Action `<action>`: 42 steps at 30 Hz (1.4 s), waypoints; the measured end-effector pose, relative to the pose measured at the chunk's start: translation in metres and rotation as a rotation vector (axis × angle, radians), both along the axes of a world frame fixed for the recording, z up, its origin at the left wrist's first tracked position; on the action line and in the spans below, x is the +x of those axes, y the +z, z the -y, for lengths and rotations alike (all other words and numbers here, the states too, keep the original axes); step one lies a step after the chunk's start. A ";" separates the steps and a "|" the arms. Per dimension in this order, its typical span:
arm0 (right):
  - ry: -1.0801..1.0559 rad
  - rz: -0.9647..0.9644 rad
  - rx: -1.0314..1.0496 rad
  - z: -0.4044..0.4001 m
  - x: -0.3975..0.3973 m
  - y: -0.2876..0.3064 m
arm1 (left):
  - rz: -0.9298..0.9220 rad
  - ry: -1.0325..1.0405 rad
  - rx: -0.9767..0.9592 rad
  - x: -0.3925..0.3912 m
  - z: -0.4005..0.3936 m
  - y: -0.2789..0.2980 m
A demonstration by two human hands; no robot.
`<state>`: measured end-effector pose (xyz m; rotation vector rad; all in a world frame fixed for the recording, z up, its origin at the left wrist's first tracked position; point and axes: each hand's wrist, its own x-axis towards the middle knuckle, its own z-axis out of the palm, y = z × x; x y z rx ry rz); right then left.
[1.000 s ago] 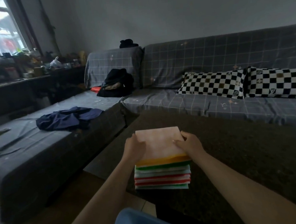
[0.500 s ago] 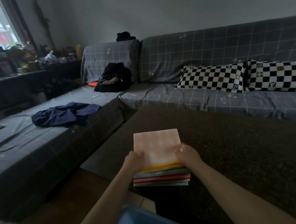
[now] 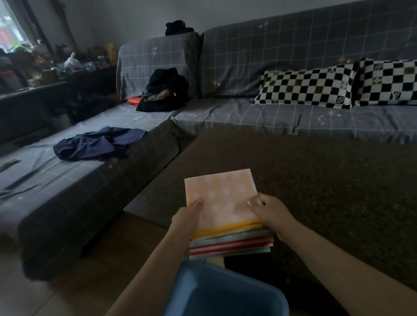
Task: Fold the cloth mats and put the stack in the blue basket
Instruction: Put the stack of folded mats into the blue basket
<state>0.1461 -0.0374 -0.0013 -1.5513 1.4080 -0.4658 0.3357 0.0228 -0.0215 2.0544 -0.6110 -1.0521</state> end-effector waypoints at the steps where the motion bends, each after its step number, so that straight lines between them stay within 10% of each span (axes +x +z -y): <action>1: 0.013 0.011 -0.016 -0.007 -0.001 -0.002 | 0.000 0.014 -0.003 0.004 -0.007 -0.007; 22: -0.082 0.116 0.076 -0.136 0.012 -0.042 | -0.099 -0.096 0.006 0.016 -0.152 -0.010; 42: -0.297 0.163 0.155 -0.154 0.009 -0.138 | 0.150 -0.427 0.107 0.006 -0.107 -0.072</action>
